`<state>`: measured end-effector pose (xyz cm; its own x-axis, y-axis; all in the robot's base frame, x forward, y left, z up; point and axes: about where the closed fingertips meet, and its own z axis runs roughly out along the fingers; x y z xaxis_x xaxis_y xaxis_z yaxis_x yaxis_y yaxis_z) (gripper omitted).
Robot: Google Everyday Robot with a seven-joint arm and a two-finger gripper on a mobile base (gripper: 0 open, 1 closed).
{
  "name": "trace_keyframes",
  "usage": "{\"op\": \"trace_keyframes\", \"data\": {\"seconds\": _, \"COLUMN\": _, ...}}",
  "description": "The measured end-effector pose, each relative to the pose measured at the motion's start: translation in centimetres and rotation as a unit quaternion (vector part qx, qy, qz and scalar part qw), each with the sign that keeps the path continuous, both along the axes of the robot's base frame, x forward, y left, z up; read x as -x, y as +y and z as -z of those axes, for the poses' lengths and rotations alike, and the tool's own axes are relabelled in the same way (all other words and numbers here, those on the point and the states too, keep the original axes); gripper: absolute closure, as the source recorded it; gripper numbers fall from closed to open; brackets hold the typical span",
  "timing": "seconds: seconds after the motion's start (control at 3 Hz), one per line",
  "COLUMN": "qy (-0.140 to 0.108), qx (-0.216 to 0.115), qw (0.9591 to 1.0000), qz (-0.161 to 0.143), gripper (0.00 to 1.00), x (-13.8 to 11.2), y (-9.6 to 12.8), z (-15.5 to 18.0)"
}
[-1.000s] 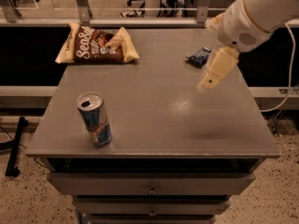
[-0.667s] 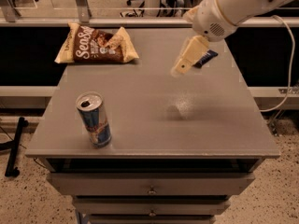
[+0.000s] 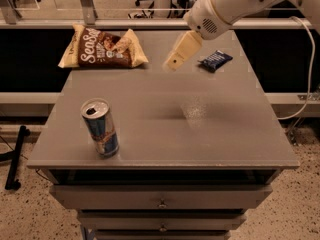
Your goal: Move brown chip bag near redbull can
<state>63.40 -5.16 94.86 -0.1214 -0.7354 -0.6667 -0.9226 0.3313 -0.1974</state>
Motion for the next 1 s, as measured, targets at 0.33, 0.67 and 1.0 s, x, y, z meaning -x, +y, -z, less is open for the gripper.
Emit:
{"op": "trace_keyframes", "data": {"seconds": 0.33, "qy": -0.002, "qx": 0.002, "qw": 1.0, "qz": -0.003, "gripper": 0.0, "x": 0.0, "y": 0.0, "z": 0.0}}
{"op": "trace_keyframes", "data": {"seconds": 0.67, "qy": -0.02, "qx": -0.043, "qw": 0.9989, "qz": -0.003, "gripper": 0.0, "x": -0.8, "y": 1.2, "z": -0.1}}
{"op": "trace_keyframes", "data": {"seconds": 1.0, "qy": -0.035, "qx": -0.13, "qw": 0.9909, "qz": -0.006, "gripper": 0.0, "x": -4.0, "y": 4.9, "z": -0.3}}
